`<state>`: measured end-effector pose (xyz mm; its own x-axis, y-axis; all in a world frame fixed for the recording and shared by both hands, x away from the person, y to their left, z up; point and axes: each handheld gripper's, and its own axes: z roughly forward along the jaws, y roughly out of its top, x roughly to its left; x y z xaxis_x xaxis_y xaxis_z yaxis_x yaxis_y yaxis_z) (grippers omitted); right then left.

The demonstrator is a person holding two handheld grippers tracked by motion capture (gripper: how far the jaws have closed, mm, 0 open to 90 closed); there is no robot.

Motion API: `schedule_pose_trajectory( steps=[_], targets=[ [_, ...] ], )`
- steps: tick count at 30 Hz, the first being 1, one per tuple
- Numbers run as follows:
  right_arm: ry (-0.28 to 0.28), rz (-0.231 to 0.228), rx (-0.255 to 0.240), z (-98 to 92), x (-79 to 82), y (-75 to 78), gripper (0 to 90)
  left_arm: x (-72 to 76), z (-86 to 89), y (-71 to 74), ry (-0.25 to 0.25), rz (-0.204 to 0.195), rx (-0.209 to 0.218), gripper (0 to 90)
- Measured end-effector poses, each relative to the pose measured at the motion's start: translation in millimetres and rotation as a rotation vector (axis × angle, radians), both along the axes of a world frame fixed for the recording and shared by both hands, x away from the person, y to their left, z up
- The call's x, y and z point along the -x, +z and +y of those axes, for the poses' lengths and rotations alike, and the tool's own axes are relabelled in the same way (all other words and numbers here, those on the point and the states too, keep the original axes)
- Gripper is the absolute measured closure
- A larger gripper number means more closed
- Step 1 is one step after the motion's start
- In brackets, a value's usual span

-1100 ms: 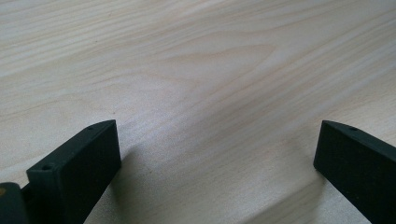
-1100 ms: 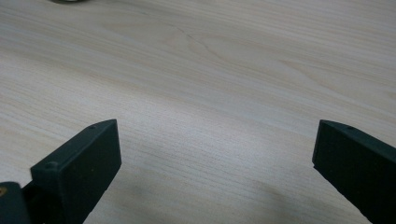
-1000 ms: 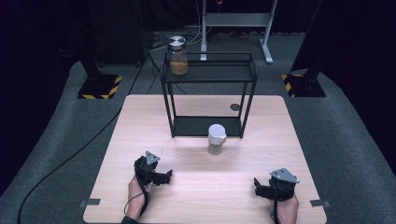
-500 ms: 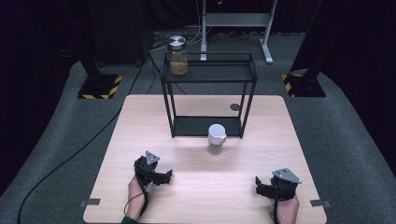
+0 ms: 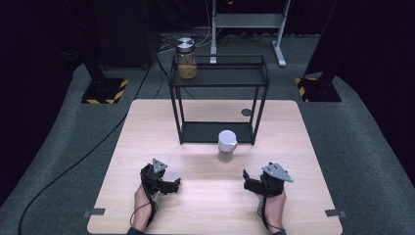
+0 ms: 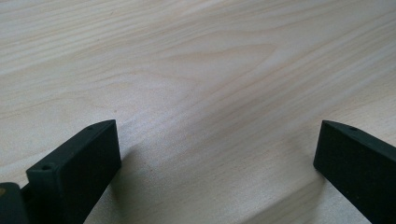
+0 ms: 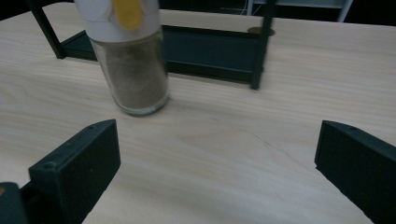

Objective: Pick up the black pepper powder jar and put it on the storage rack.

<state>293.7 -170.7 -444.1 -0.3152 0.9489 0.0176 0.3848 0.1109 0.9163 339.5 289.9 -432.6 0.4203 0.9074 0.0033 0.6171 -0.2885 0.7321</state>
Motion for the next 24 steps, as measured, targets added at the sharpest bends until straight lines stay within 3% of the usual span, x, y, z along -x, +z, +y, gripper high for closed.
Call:
schedule_pose_trajectory(
  steps=[5, 9, 15, 24],
  targets=[
    [0.089, 0.008, -0.018, 22.1, -32.5, -2.4, 0.0, 0.4, -0.2, 0.1, 0.002, 0.000, -0.001, 0.0],
    [0.137, -0.009, 0.006, 41.3, -52.6, -6.4, 0.0, 0.5, -0.3, 0.1, 0.002, 0.000, -0.001, 0.0],
    [0.148, -0.027, -0.019, 46.9, -73.4, -14.3, 0.0, 0.6, -0.3, 0.1, 0.002, 0.000, -0.002, 0.0],
    [0.142, -0.064, -0.039, 49.1, -89.2, -18.4, 0.0, 0.6, -0.3, 0.1, 0.002, -0.001, -0.002, 0.0]
  ],
)
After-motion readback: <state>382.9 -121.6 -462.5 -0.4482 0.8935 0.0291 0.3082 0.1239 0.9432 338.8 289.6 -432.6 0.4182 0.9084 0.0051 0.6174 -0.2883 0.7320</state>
